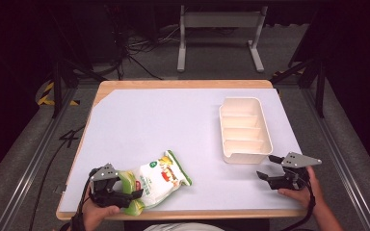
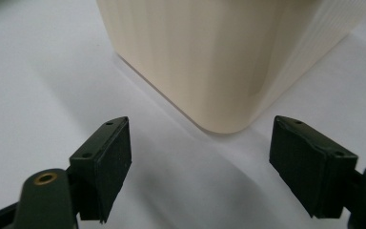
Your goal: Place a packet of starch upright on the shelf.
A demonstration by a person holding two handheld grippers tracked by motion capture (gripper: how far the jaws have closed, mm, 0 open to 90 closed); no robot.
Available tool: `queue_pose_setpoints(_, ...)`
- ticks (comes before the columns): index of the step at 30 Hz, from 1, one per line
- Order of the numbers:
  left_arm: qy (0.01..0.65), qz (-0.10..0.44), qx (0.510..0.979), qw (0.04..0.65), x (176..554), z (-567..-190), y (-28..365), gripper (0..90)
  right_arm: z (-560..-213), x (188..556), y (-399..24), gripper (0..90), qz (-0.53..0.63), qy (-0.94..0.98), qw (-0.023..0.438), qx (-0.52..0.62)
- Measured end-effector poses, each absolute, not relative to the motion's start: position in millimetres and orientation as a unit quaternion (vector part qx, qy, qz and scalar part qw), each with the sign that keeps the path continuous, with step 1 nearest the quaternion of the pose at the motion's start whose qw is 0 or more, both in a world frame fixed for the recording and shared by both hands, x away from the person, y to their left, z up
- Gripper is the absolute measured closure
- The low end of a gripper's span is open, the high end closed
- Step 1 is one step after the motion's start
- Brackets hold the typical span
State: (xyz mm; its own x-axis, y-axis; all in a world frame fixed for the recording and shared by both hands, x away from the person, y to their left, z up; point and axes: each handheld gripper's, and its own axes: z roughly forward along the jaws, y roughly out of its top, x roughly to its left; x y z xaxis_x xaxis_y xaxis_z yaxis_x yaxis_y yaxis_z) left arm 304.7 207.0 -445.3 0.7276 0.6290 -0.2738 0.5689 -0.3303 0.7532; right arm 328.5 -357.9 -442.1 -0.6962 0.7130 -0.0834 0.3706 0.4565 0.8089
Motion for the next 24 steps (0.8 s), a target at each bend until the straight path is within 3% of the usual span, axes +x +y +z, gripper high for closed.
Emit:
queue_pose_setpoints(7,0.365,0.032,0.813,0.453,305.5,-446.3,208.2,15.8,-441.5,327.9,-355.2,21.7,0.402,0.83,0.215,0.322)
queue_pose_setpoints(9,0.366,0.024,0.813,0.452,306.8,-447.4,208.8,22.2,-441.1,328.0,-354.2,21.8,0.401,0.83,0.217,0.322)
queue_pose_setpoints(12,0.358,0.01,0.816,0.454,310.2,-447.4,208.8,40.8,-440.4,327.8,-352.5,22.1,0.401,0.83,0.219,0.32)
queue_pose_setpoints(13,0.346,0.003,0.819,0.458,312.4,-446.6,207.7,40.8,-440.6,327.1,-352.1,22.2,0.399,0.831,0.219,0.32)
queue_pose_setpoints(14,0.336,-0.009,0.822,0.459,316.0,-445.3,205.6,56.7,-441.1,326.7,-352.4,22.2,0.398,0.831,0.218,0.322)
queue_pose_setpoints(19,0.311,-0.012,0.825,0.472,327.0,-441.6,205.3,87.0,-441.2,327.6,-353.9,22.2,0.401,0.83,0.216,0.322)
queue_pose_setpoints(24,0.333,0.021,0.814,0.476,341.2,-434.9,203.0,87.8,-442.0,327.5,-352.2,22.2,0.399,0.833,0.213,0.318)
